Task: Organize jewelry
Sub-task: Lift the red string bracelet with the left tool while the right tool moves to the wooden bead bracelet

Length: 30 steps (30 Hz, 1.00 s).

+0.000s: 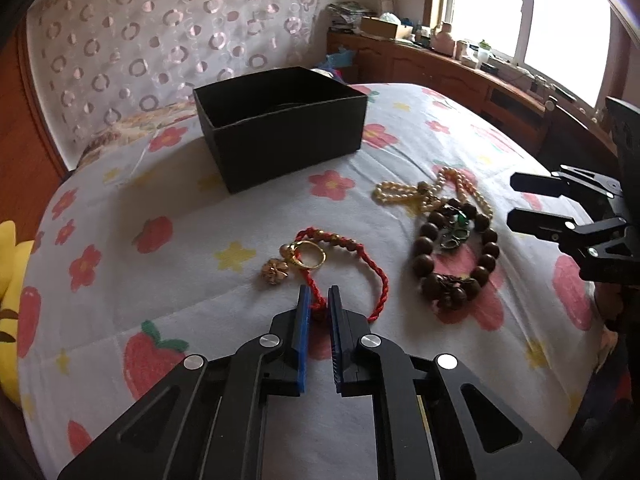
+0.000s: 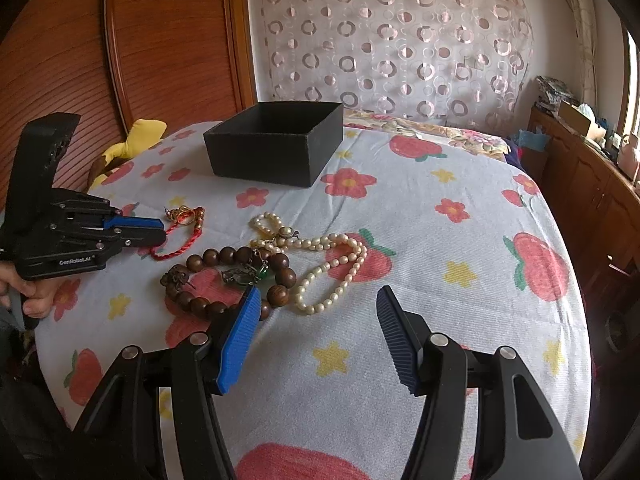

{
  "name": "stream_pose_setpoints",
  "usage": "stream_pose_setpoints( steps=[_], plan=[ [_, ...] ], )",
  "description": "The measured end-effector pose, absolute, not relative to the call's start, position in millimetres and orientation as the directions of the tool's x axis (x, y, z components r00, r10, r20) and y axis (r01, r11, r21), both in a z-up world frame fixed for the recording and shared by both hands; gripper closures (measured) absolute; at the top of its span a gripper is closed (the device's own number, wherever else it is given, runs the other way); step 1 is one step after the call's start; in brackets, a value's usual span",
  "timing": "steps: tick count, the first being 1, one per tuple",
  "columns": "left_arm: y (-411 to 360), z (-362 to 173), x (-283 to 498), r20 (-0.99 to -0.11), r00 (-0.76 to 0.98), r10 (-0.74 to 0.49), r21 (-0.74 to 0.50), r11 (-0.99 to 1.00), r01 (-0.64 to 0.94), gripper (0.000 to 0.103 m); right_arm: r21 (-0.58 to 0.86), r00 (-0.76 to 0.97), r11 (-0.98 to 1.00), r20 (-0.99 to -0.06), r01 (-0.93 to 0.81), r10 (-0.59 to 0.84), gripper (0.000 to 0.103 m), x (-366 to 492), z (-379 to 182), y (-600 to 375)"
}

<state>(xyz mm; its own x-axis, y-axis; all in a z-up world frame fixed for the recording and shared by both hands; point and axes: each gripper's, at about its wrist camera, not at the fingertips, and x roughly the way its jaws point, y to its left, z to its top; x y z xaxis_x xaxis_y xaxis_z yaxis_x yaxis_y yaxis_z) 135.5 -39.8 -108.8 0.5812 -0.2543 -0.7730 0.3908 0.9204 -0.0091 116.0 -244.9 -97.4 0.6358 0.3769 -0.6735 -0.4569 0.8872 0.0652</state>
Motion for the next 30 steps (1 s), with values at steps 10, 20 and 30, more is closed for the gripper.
stream_pose_setpoints(
  steps=[10,20,30],
  plan=[
    [-44,-67,120,-0.688,0.656,-0.31,-0.033,0.917,0.399,0.097,0.062,0.636,0.887,-0.674,-0.457,0.375,0.04,116,-97,-244],
    [-41,-36,116,-0.635,0.696,-0.335,-0.047,0.916,0.398,0.097,0.056,0.639,0.886,-0.671,-0.461,0.375,0.04,115,-97,-243],
    [-22,-32,99,-0.6,0.725,-0.337,-0.079,0.927,0.366,0.097,0.07,0.544,0.782,-0.68,-0.619,0.491,0.061,98,-87,-198]
  ],
)
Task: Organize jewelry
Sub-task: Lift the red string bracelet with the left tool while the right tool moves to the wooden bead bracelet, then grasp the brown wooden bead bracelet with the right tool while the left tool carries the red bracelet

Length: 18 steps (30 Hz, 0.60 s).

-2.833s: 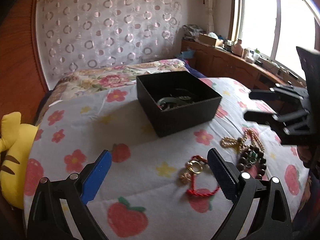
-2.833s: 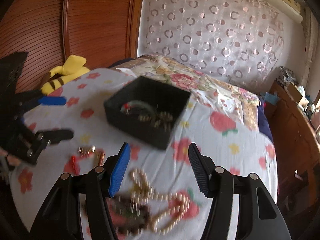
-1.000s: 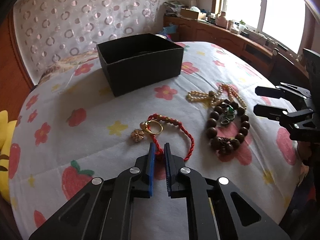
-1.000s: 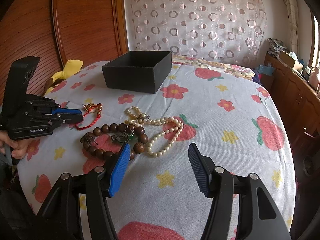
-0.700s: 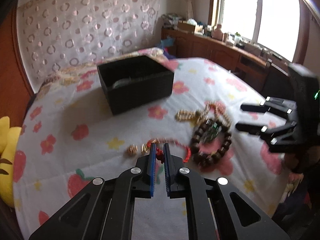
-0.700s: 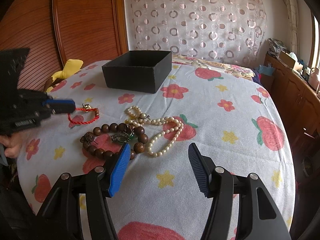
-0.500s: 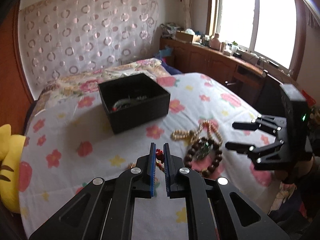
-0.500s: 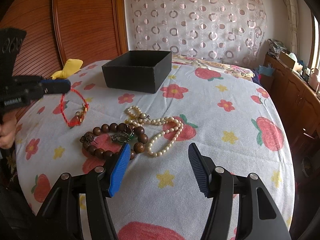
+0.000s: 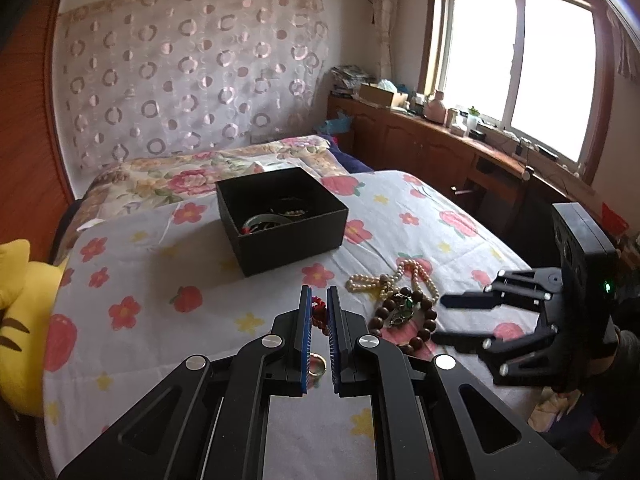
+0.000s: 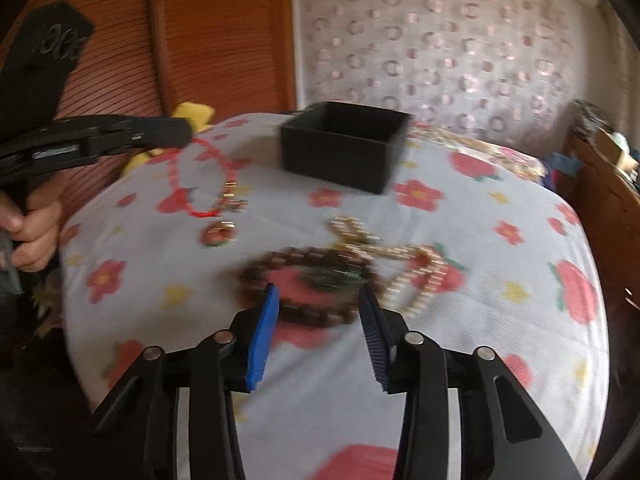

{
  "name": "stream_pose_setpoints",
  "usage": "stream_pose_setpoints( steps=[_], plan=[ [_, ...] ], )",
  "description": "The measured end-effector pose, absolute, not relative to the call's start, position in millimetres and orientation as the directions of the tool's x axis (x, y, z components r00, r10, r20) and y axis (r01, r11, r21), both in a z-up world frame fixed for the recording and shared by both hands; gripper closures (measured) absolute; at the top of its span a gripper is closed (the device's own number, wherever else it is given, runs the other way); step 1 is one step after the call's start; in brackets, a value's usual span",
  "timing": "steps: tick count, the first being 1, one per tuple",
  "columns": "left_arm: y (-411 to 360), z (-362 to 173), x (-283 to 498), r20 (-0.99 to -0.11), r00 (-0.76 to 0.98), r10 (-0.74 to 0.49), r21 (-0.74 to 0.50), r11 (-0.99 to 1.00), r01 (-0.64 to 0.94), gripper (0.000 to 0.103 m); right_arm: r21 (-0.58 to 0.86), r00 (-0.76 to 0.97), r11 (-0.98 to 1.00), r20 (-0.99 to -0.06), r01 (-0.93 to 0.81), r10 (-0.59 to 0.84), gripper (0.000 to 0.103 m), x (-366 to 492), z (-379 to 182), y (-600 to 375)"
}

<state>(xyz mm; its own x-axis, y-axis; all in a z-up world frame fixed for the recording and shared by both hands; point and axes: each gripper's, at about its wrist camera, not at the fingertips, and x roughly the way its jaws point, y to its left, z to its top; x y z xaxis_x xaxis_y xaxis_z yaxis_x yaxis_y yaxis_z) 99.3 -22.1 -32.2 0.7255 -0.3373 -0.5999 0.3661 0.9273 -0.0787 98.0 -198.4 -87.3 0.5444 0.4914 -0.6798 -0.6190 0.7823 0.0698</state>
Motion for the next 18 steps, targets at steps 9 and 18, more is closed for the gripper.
stream_pose_setpoints(
  steps=[9,18],
  plan=[
    [-8,-24,92,-0.572,0.751,-0.331,-0.09,0.935,0.343,0.097,0.023,0.463,0.722,-0.753,-0.692,0.468,0.062,107,-98,-167],
    [-2,-16,96,-0.554,0.77,-0.316,-0.083,0.941,0.327,0.096,-0.001,0.449,0.711,-0.776,-0.704,0.443,0.083,123,-105,-162]
  ],
)
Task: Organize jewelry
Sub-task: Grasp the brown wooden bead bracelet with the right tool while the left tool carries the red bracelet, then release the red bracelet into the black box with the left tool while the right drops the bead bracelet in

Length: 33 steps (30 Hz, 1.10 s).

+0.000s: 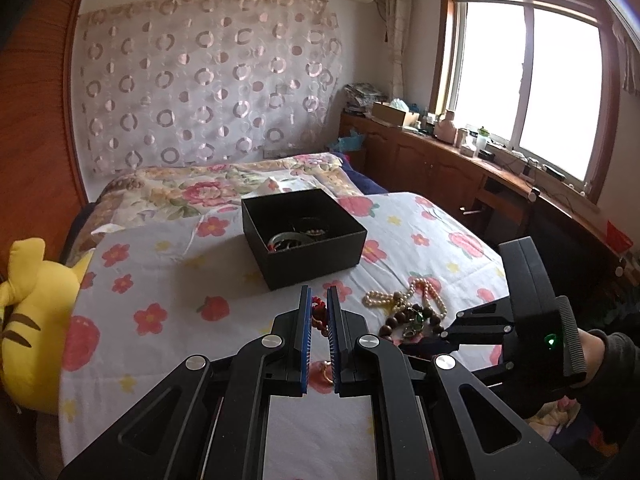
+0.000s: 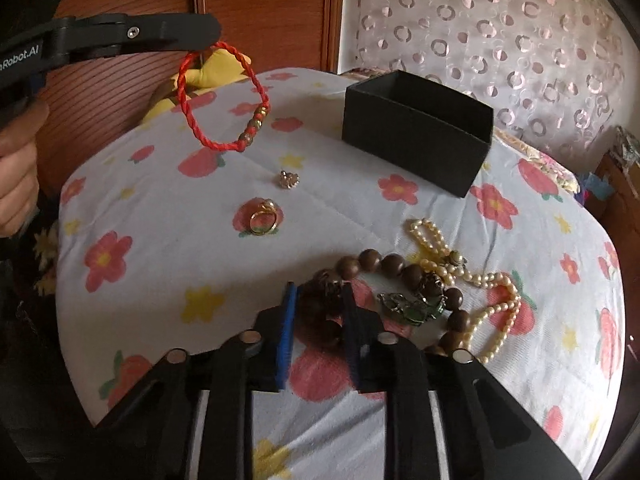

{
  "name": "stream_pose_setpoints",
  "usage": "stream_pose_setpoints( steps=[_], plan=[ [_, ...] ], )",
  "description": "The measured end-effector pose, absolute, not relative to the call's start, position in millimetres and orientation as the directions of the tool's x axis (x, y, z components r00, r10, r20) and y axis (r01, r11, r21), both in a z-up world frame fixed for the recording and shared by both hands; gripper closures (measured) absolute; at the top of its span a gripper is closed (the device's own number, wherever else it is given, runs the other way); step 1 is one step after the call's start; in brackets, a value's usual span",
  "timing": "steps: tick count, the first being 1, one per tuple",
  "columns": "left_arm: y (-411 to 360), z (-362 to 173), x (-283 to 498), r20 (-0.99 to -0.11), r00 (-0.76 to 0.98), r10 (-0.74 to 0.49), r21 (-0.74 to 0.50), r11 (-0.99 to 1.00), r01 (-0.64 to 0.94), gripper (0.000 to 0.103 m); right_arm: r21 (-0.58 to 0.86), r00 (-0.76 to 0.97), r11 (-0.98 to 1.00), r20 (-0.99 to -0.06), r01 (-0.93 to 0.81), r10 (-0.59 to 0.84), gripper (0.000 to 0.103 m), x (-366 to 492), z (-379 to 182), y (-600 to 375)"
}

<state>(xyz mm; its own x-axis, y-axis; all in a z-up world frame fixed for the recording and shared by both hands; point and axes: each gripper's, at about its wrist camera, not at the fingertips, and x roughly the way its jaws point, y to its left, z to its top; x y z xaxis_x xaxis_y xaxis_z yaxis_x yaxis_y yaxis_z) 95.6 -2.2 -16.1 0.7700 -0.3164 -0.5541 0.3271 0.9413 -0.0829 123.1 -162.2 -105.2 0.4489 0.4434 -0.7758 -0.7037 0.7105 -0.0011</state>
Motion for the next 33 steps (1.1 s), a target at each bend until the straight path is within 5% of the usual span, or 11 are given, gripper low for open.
stream_pose_setpoints(
  steps=[18,33],
  plan=[
    [7,0,108,-0.527,0.793,-0.306,-0.087,0.948,0.307,0.096,-0.008,0.627,0.765,-0.579,-0.644,0.521,0.087,151,11,-184],
    [11,11,128,-0.517,0.808,-0.284,-0.072,0.954,0.29,0.096,-0.098,0.688,0.787,-0.559,-0.609,0.463,0.087,222,43,-151]
  ],
)
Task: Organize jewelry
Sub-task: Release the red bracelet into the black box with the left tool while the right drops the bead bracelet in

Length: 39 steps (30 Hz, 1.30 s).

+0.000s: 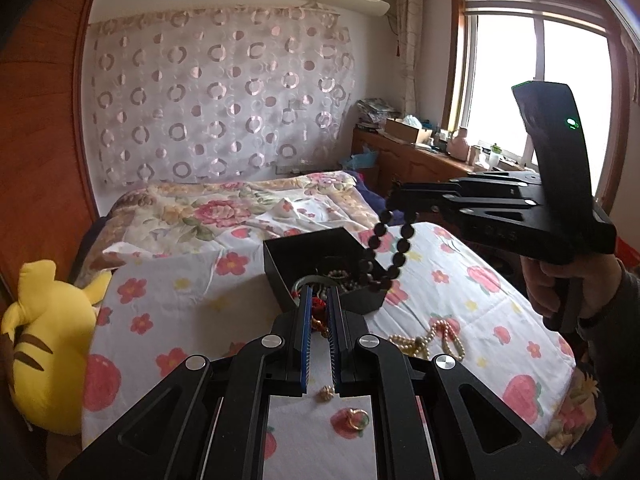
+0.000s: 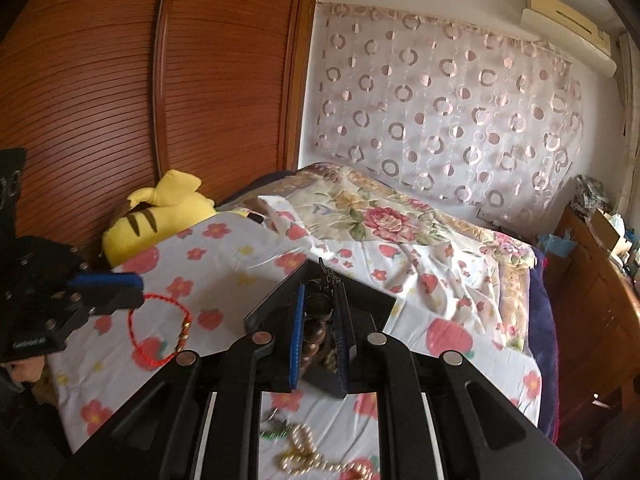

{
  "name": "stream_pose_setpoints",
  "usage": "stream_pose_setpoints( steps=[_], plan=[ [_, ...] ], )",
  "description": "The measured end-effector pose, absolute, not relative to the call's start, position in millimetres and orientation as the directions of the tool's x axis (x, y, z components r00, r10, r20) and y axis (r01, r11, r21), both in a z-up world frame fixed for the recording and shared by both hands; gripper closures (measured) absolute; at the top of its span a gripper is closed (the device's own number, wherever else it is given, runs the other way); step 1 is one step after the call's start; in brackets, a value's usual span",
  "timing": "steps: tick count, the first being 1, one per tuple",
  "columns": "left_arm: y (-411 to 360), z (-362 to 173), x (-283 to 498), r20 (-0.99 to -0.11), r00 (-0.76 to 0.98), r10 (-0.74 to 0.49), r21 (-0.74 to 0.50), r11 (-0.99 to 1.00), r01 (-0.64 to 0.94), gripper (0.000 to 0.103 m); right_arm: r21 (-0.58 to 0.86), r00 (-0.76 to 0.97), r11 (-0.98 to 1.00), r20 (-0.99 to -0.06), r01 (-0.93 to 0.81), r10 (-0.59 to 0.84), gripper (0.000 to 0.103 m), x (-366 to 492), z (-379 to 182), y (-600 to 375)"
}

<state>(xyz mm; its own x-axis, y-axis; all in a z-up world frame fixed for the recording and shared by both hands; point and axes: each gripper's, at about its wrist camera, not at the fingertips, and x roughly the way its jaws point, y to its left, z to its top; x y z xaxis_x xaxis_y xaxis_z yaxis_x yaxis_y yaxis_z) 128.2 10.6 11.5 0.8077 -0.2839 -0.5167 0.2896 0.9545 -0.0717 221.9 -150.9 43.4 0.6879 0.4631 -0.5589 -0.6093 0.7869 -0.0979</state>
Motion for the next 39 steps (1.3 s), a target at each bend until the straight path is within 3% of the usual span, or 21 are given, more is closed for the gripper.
stream_pose_setpoints(
  steps=[8,11,19,37,38,39],
  plan=[
    [12,13,149,-0.529,0.807,-0.262,-0.054,0.96,0.276,0.096,-0.093,0.663,0.819,-0.642,-0.567,0.386,0.086,259,6,-142],
    [11,11,162,-0.541,0.803,-0.248,-0.048,0.963,0.265,0.096,-0.013,0.63,0.843,-0.67,-0.538,0.392,0.073,270,-7,-153],
    [0,8,205,-0.571,0.784,-0.245,-0.067,0.965,0.253,0.096,0.014,0.622,0.85,-0.674,-0.527,0.397,0.073,262,-17,-172],
    [-35,-7,271,-0.631,0.762,-0.147,0.012,0.98,0.2,0.096,0.016,0.614,0.85,-0.685,-0.526,0.393,0.072,223,-55,-217],
    [-34,-8,274,-0.633,0.761,-0.142,0.01,0.982,0.191,0.088,0.015,0.614,0.852,-0.686,-0.524,0.39,0.072,223,-56,-220],
    [-33,-10,275,-0.637,0.757,-0.144,0.002,0.982,0.188,0.073,0.015,0.615,0.854,-0.687,-0.521,0.387,0.072,223,-58,-223]
  ],
)
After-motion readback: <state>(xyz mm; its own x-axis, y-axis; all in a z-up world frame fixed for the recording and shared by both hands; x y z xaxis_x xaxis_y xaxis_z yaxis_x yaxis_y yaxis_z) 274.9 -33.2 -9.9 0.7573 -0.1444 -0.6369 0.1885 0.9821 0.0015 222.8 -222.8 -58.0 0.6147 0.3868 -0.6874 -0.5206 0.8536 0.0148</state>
